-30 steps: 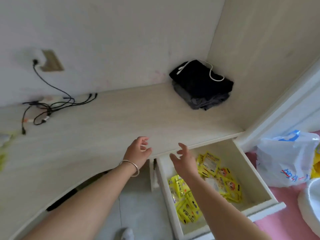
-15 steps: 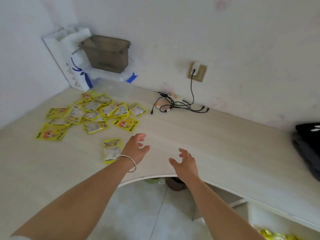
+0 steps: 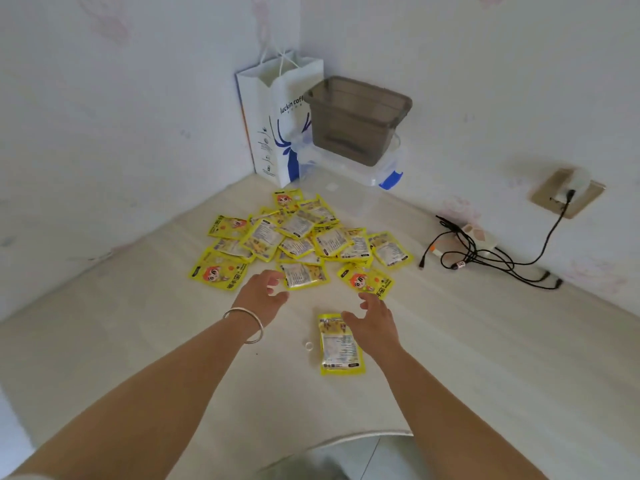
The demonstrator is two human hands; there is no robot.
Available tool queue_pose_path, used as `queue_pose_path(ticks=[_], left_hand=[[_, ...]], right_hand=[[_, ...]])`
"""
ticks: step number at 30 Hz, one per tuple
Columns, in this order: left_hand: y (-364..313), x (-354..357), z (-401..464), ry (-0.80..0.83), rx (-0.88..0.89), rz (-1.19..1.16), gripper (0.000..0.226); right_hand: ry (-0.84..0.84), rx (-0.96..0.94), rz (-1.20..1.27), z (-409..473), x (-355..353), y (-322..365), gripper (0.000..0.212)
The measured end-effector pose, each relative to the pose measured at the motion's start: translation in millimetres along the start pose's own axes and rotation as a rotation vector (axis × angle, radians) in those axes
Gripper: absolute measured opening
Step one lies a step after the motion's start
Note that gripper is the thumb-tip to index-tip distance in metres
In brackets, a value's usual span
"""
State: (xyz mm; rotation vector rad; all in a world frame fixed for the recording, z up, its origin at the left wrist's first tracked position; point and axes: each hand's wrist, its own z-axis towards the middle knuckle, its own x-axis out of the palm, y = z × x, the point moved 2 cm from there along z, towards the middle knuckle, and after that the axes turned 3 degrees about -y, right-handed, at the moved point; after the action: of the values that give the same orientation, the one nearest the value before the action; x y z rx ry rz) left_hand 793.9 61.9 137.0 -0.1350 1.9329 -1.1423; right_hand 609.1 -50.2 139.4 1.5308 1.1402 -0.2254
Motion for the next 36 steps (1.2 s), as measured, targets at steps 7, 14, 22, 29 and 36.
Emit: queue_pose_path(ticks=[7,14,22,29,36], left_hand=[[24,-31,61,-0.103,-0.156,-0.014,0.035],[42,-51,112,-0.149,-0.270,-0.014,0.035],[48,-48,184,0.011,-0.166,0.207,0.045],[45,-31,231,0.125,0.033,0.559,0.065],[36,-19,263,0.162,0.167,0.762,0.094]], right_hand=[[0.067,-0.096,-0.079,82,24,53,0.053],[0.154,-0.271,-0.321,143,51,93,0.060],[0.203,-0.486,-0.749,194,77,121,0.074],[0.354,-0.631,-0.974,224,96,125,0.103],[0.298,-0.723,-0.979,240,101,129,0.085]])
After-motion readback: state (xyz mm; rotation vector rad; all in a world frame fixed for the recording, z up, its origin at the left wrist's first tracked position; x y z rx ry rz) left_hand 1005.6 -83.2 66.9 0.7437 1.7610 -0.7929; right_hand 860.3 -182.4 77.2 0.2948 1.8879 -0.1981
